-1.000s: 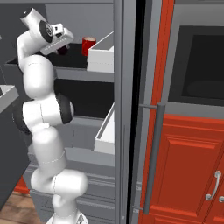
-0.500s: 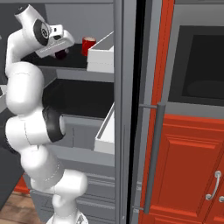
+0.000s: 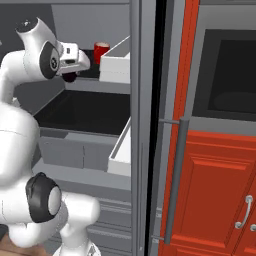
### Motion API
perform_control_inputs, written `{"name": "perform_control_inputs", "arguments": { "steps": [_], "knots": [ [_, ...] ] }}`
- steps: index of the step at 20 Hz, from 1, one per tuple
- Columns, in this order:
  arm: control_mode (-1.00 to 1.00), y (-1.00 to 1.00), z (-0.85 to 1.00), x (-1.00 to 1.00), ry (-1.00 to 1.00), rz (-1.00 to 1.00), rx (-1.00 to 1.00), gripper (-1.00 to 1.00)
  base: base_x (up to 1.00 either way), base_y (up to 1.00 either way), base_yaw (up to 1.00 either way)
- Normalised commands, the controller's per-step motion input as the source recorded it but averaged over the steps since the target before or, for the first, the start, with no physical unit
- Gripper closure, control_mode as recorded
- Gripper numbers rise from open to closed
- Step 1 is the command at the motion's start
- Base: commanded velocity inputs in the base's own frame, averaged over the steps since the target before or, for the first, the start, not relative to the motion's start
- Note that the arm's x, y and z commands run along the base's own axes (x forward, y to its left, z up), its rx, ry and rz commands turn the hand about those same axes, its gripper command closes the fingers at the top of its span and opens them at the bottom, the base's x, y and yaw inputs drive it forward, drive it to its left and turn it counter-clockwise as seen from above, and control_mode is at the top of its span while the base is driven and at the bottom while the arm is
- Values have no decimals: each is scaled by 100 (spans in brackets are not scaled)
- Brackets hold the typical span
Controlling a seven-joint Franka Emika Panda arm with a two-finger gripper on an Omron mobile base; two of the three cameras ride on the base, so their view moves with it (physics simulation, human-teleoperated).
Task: Pick eggplant from the fridge and place it on the plate on the counter.
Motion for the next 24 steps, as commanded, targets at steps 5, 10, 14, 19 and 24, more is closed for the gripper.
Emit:
{"name": "perform_control_inputs", "arguments": {
  "steps": [5,10,14,19,24],
  "knots": [
    [-100,-11,-26,-100,1,0,3,100,0,0,0],
    [-100,-1,-48,-88,10,-1,0,100,0,0,0],
    [-100,-18,-61,-76,5,0,0,100,0,0,0],
    [-100,-27,-33,-41,0,0,0,100,0,0,0],
    [-100,-18,-17,-16,0,0,0,100,0,0,0]
  ]
}}
